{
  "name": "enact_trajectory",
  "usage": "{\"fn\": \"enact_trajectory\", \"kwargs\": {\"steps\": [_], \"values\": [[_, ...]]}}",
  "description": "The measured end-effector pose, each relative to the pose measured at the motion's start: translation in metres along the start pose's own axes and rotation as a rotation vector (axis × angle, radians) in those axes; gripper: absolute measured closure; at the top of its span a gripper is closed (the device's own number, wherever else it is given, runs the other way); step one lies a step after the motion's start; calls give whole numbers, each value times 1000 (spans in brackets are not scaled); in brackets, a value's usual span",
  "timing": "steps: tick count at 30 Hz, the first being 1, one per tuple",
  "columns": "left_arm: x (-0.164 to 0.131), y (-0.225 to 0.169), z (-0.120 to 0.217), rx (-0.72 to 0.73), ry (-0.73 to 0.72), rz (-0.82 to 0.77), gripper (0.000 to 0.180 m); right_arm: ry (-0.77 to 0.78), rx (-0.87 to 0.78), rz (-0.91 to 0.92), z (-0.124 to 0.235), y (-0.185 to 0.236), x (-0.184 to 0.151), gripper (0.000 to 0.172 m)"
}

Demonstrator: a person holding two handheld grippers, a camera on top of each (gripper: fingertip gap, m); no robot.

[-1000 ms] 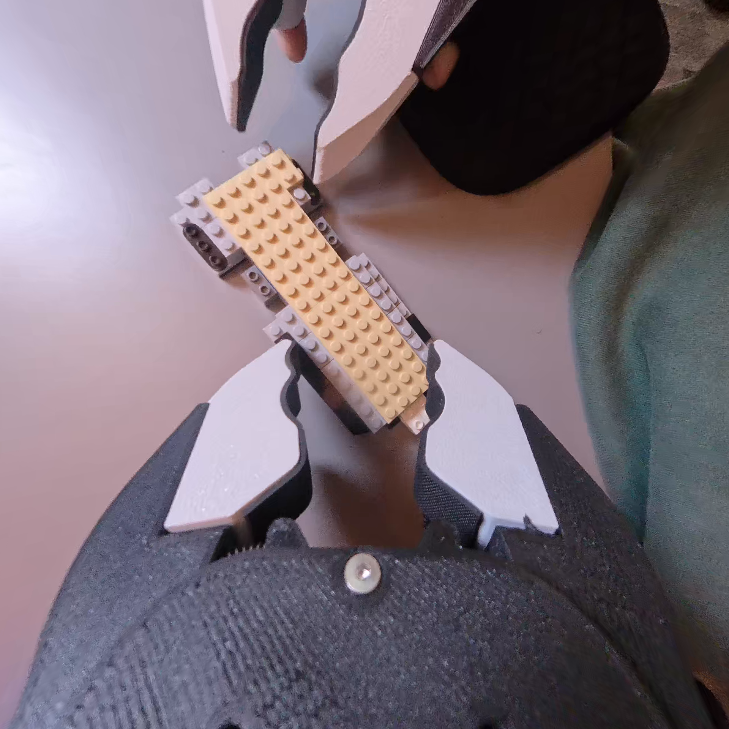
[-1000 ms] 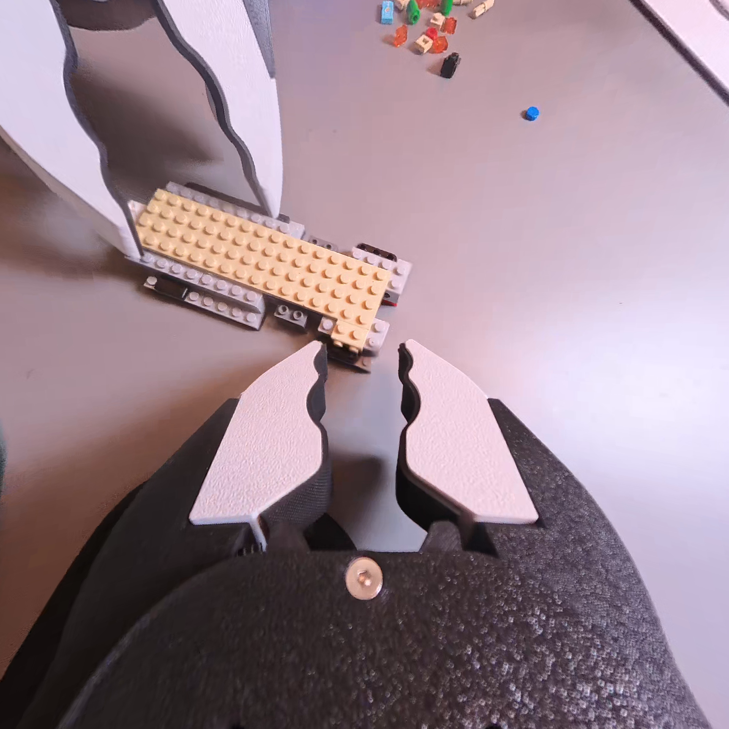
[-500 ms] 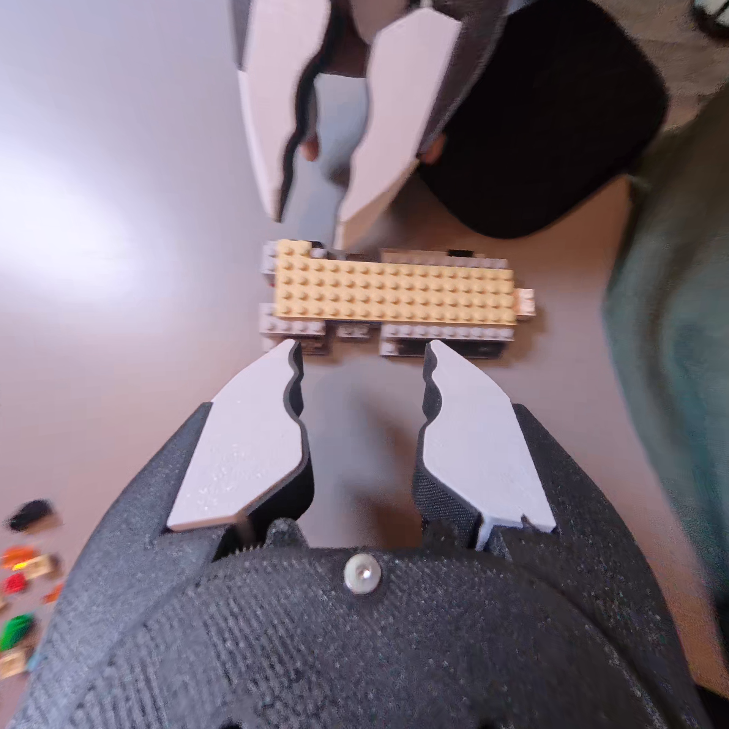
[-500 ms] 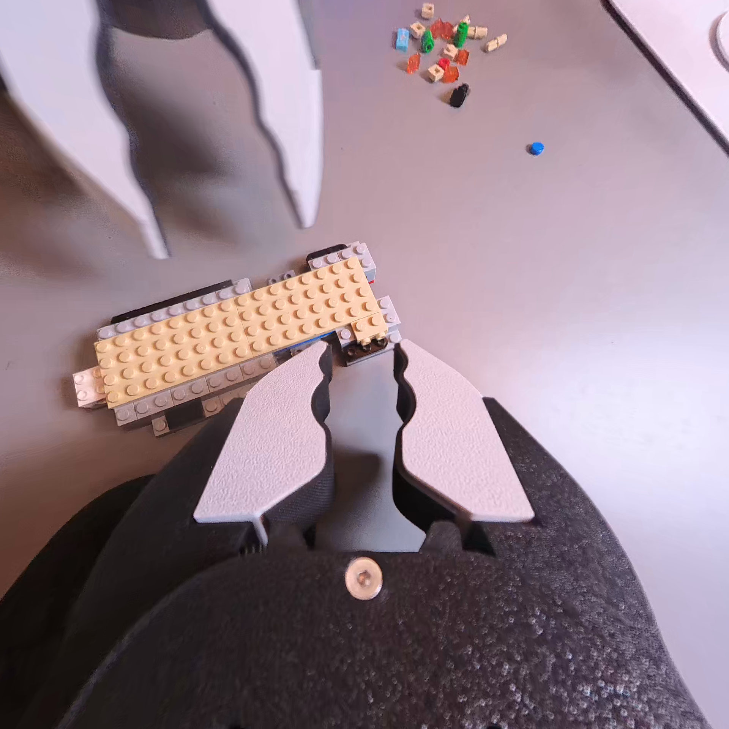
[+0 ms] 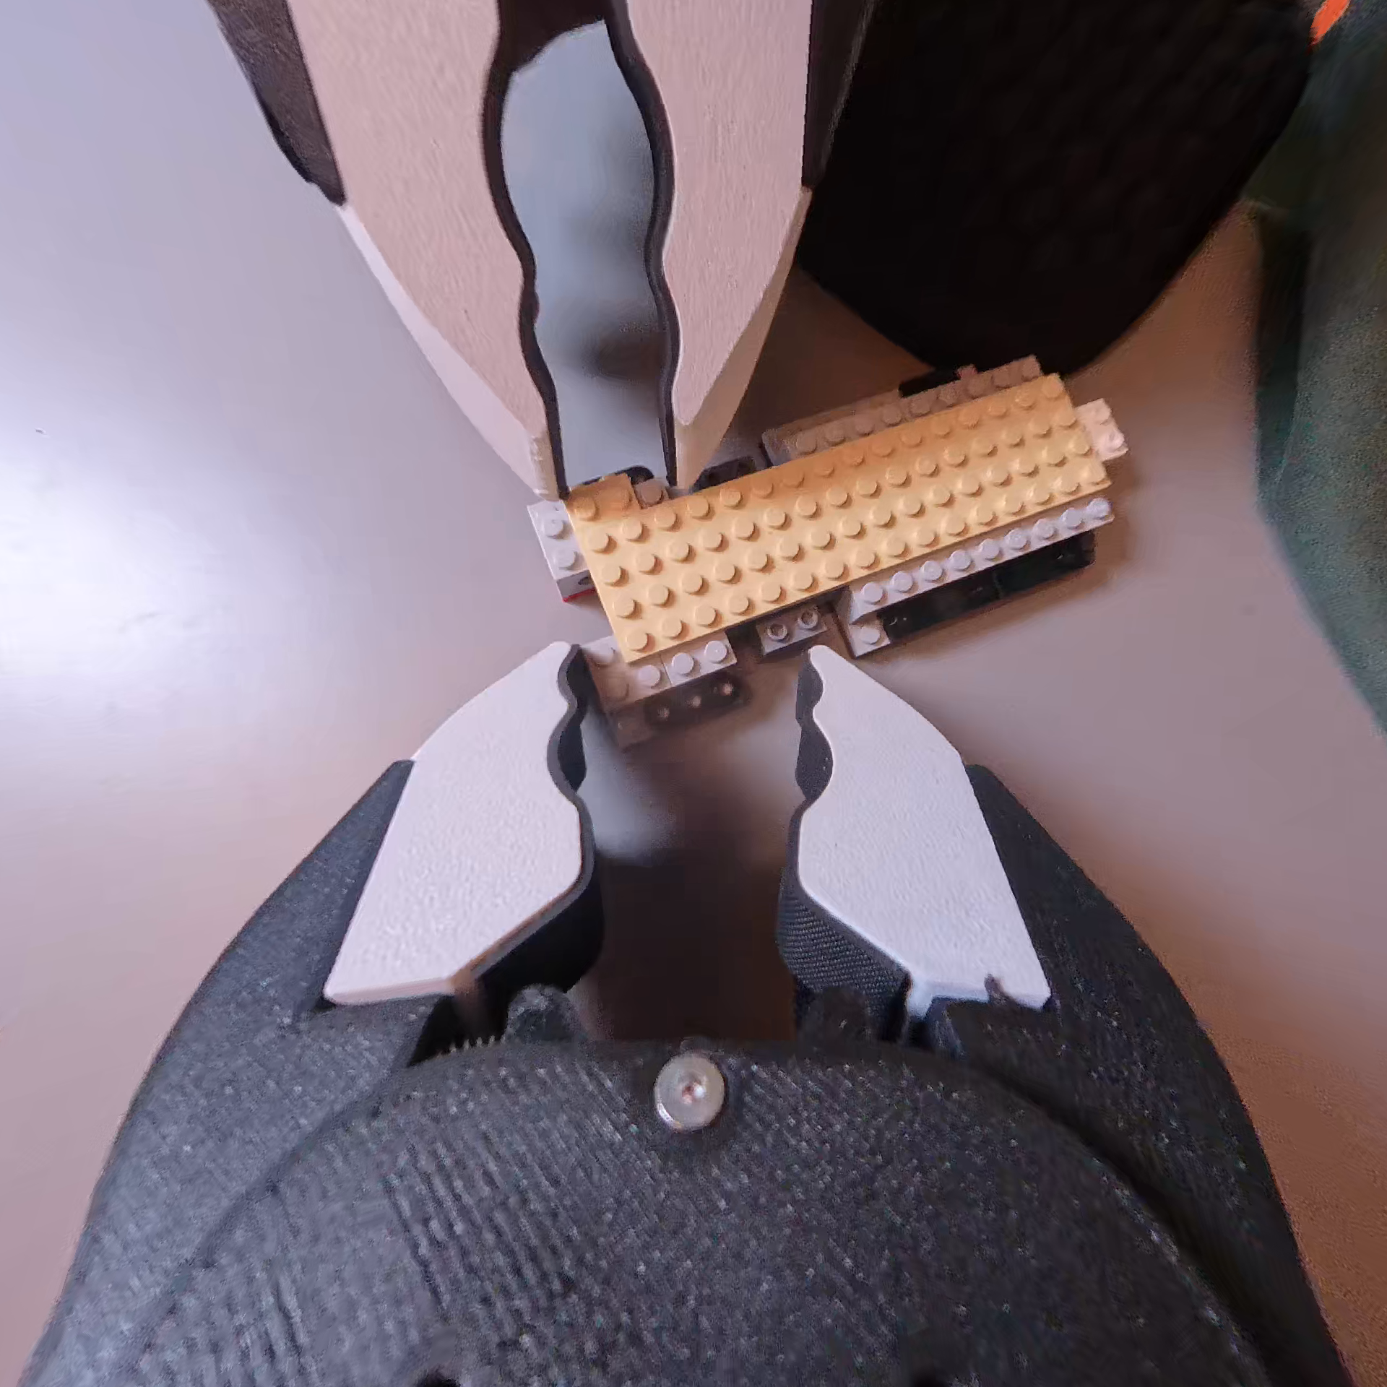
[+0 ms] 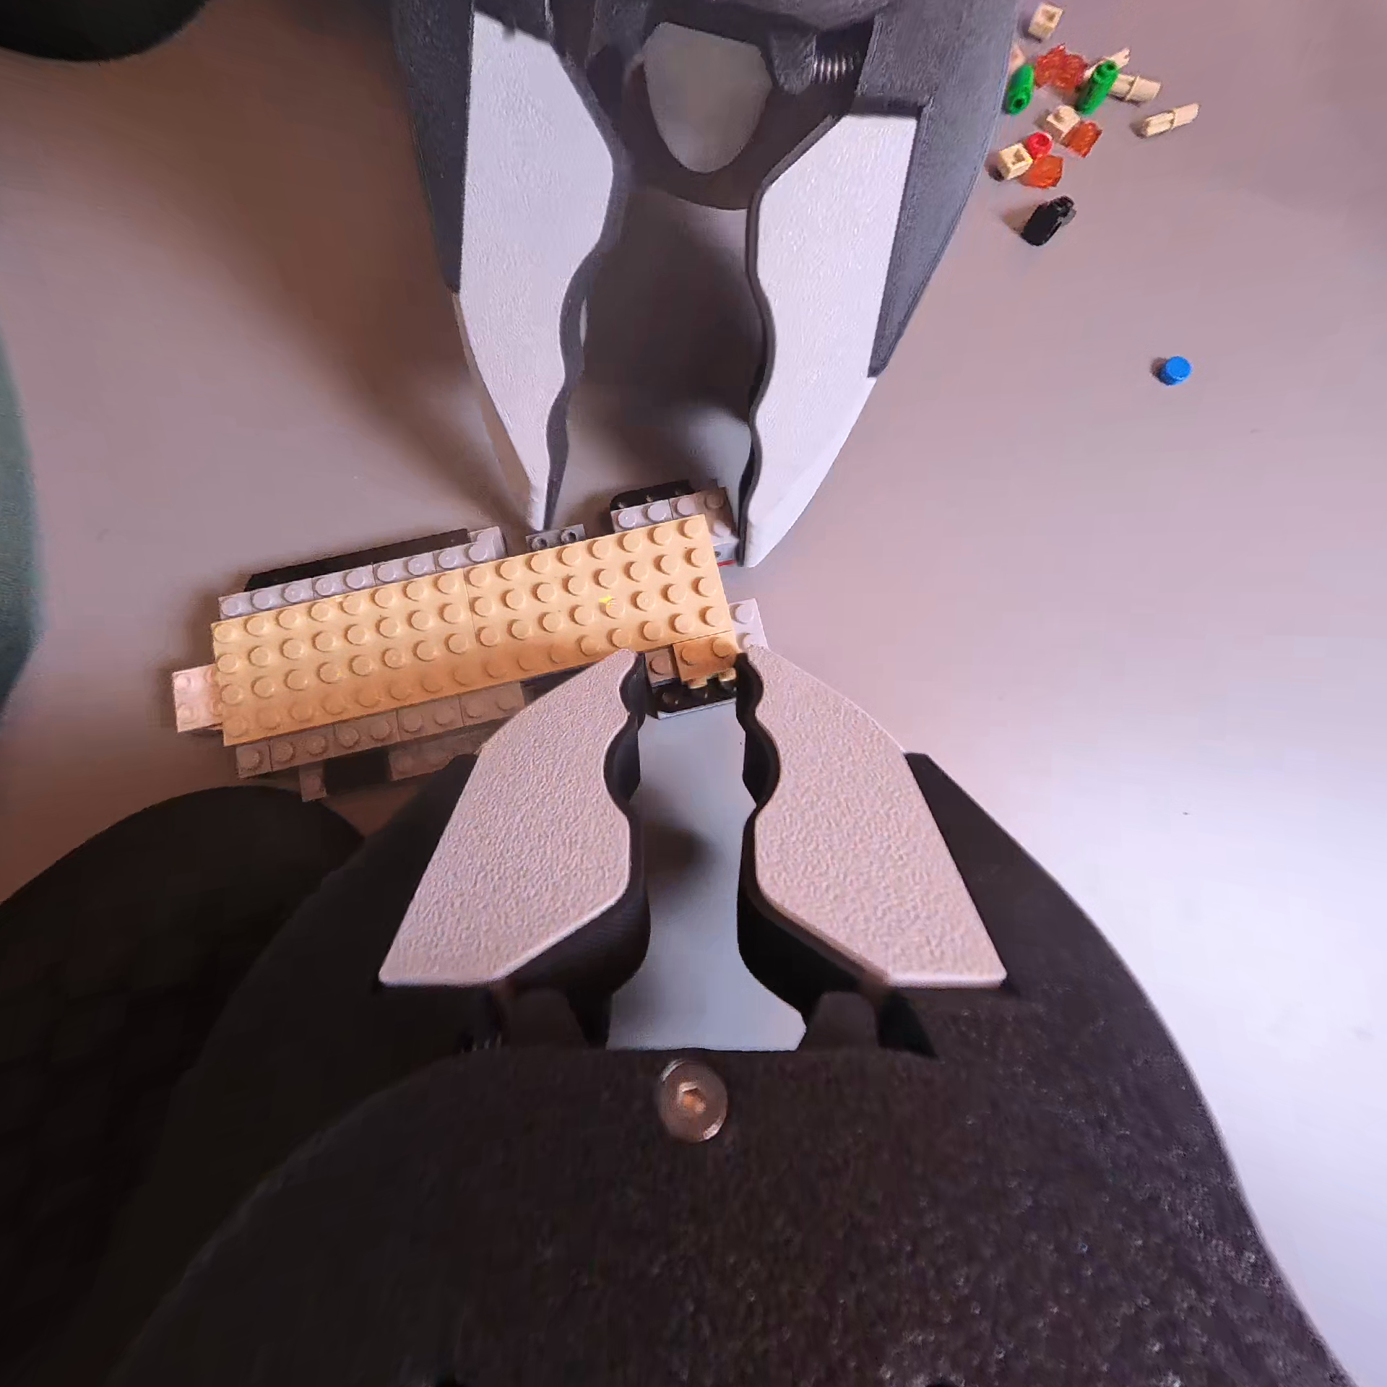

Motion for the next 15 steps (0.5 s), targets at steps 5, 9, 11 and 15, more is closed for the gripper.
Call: {"fn": "enact_trajectory", "kwargs": {"steps": [5, 9, 11, 15], "values": [[1, 1, -3, 56, 16, -81, 126, -4, 111, -91, -1, -5, 1, 151], [0, 1, -1, 74, 8, -89, 129, 32, 118, -88, -2, -9, 0, 151], [0, 0, 0, 76, 8, -84, 132, 59, 120, -73, -3, -9, -1, 147], [-1, -1, 1, 77, 2, -74, 134, 68, 149, -66, -4, -4, 1, 153]]}}
Point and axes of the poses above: each gripper's, where its closed fingertips meet, z back along the fingers, x out of its top, y = z × x across the jaws, the point moved 2 cm from there along z, back along the fingers, and after that the axes turned 13 degrees about -z, right-handed, at the moved point
